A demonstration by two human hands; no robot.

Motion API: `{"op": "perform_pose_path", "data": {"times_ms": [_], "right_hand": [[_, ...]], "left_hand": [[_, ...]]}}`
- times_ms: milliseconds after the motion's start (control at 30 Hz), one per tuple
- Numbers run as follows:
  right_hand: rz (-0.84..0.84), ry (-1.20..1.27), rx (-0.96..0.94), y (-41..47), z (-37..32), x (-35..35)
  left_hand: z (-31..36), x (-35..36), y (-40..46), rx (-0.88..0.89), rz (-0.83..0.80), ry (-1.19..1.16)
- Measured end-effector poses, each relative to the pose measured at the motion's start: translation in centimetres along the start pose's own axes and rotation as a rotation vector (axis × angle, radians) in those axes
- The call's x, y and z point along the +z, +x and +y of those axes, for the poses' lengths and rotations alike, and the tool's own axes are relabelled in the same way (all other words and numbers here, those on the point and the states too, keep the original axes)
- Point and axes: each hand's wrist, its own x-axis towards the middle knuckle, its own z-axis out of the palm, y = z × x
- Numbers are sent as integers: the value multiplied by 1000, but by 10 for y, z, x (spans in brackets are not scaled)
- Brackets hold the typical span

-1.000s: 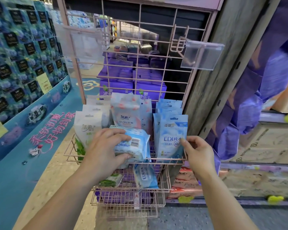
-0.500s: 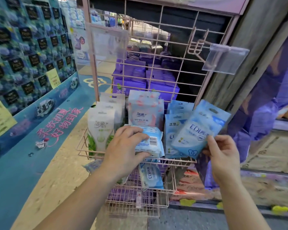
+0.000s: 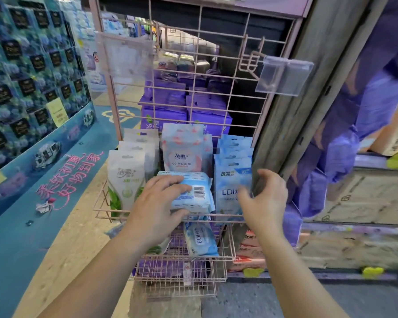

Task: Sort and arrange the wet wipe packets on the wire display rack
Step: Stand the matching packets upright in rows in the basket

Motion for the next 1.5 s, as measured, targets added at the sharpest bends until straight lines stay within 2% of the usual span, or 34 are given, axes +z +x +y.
{"op": "perform_pose_path", "data": {"times_ms": [67,167,333,500,800,1167,1300,1333,1400,1500], "right_hand": [[-30,-17,-93,-4,-16,11],[-98,-105,-124,1,-28,28],[-111,-181,-41,21,-35,48],[31,-70,66,28,-31,52],[143,41,124,28,-34,56],[15,-199,51,20,-33,51],[109,-28,-73,5,-40,24],[88,58,-140,-3,-41,18],[-73,208,-199,-23,-43,9],[-295,270,-127,-44,-44,10]], "left_hand": [[0,0,0,1,5,6],[-2,0,1,7,-6,19],[-1,4,3,-5,6,26],[-1,3,2,0,9,21],[-5,5,1,12,17,-3],[-7,2,-1,45,-6,-8],[-12,0,-4,24,-24,26],[-15,-1,-6,11,-28,55],[-20,-2,-8,7,-45,123],[-22,-5,-7,22,-48,175]]}}
